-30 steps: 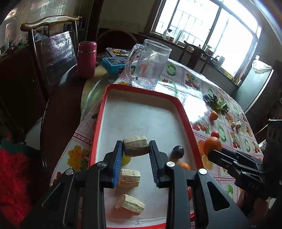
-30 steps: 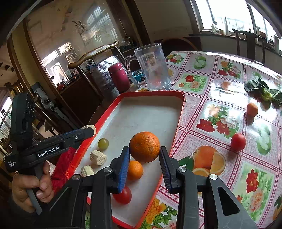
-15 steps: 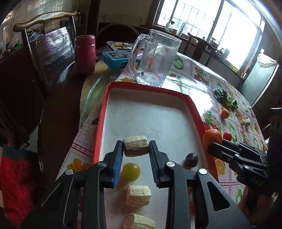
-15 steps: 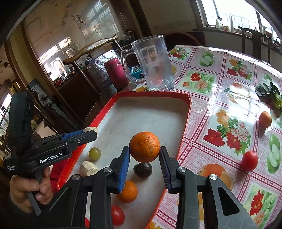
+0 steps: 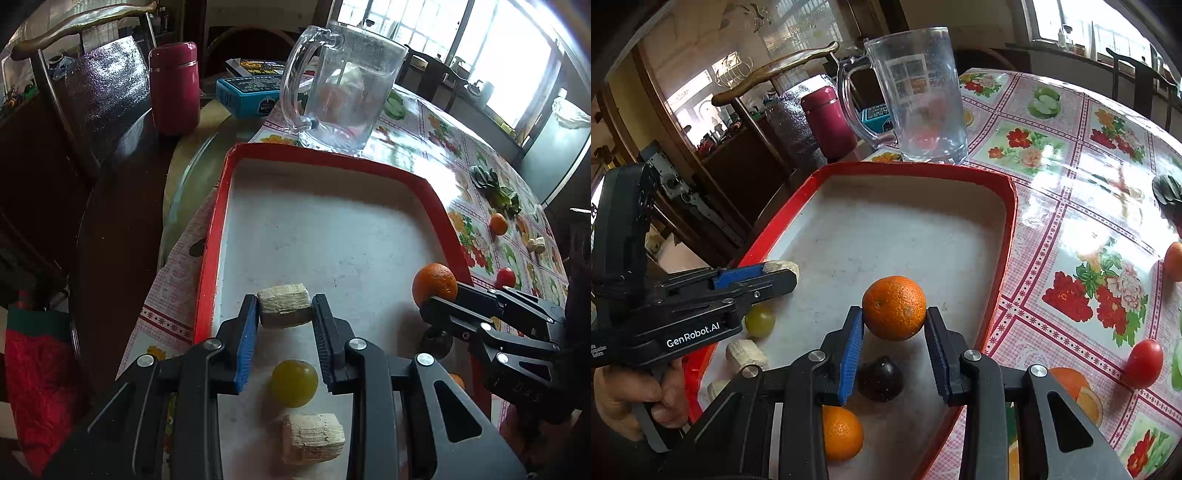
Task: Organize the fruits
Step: 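Open the left tool to drop the block in the tray while the right tool releases the orange, then move both open tools back over the table toward the red tomato and beige block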
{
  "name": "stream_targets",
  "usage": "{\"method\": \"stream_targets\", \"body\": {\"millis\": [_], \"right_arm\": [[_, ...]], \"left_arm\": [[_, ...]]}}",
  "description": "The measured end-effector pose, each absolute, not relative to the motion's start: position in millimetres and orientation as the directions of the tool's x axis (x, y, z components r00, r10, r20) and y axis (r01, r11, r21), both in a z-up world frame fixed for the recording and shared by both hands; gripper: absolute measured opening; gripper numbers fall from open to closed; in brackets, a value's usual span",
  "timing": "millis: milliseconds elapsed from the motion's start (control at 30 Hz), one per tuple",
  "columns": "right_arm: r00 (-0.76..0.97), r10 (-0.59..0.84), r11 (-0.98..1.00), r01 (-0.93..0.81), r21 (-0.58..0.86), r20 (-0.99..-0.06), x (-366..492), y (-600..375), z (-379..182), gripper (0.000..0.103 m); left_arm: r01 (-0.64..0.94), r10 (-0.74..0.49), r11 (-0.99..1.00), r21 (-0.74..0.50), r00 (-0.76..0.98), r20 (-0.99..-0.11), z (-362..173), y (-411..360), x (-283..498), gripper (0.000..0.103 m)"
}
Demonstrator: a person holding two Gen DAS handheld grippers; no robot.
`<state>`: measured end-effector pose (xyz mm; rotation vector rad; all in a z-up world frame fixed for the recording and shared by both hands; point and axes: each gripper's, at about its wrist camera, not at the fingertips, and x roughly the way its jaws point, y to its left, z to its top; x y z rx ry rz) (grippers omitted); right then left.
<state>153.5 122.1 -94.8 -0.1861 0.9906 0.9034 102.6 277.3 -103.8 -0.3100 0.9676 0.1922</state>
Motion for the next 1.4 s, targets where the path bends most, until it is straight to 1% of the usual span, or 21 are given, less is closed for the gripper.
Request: {"method": "stream_targets", "body": {"millis": [133,200,267,300,367,500,733,800,867,1167,1400], "right_arm": [[0.231,0.555,0.623,-0.752,0.215,-0.799,149.1,127.9,-95.4,0.037],[0.228,0.557,0.620,-0.753,0.218,-0.798,146.8,125.6,-94.5,0.037],[0.233,0.567,0.619,-0.753,0.222,-0.790,143.4,120.3,-90.4,0.038],[0.239,0.572,0.619,-0.753,0.222,-0.785,141.3,116.6,-87.7,0.039],[0.243,0.584,0.616,-0.754,0.228,-0.775,137.5,109.9,-82.5,0.041],[0.243,0.617,0.612,-0.746,0.262,-0.748,129.7,90.8,-70.2,0.043],[0.273,0.644,0.627,-0.724,0.288,-0.715,116.3,55.2,-56.9,0.046],[0.279,0.645,0.635,-0.714,0.296,-0.711,113.1,44.8,-56.5,0.046],[0.284,0.644,0.643,-0.704,0.302,-0.710,109.9,33.8,-57.3,0.046],[0.329,0.620,0.699,-0.645,0.310,-0.712,104.6,-21.9,-62.1,0.046],[0.380,0.587,0.752,-0.583,0.308,-0.715,109.5,-69.1,-63.9,0.046]], "left_arm": [[-0.312,0.029,0.936,-0.165,0.534,-0.845,-106.7,278.2,104.8,0.028],[-0.322,0.031,0.932,-0.165,0.526,-0.850,-107.4,279.9,104.6,0.034],[-0.331,0.028,0.927,-0.177,0.530,-0.847,-105.9,281.6,101.2,0.036],[-0.333,0.025,0.925,-0.184,0.536,-0.844,-104.4,281.7,98.6,0.042],[-0.337,0.018,0.920,-0.200,0.545,-0.838,-101.6,280.7,93.7,0.044],[-0.340,0.023,0.917,-0.209,0.566,-0.824,-93.5,275.5,81.7,0.047],[-0.334,0.015,0.910,-0.244,0.616,-0.787,-73.3,263.8,63.8,0.048],[-0.335,0.017,0.907,-0.254,0.632,-0.775,-68.1,259.6,58.5,0.054],[-0.331,0.016,0.906,-0.263,0.649,-0.761,-63.2,255.9,55.2,0.057],[-0.278,0.002,0.928,-0.247,0.669,-0.743,-52.0,223.5,54.0,0.057],[-0.224,-0.032,0.943,-0.246,0.674,-0.738,-48.5,194.3,58.6,0.057]]}}
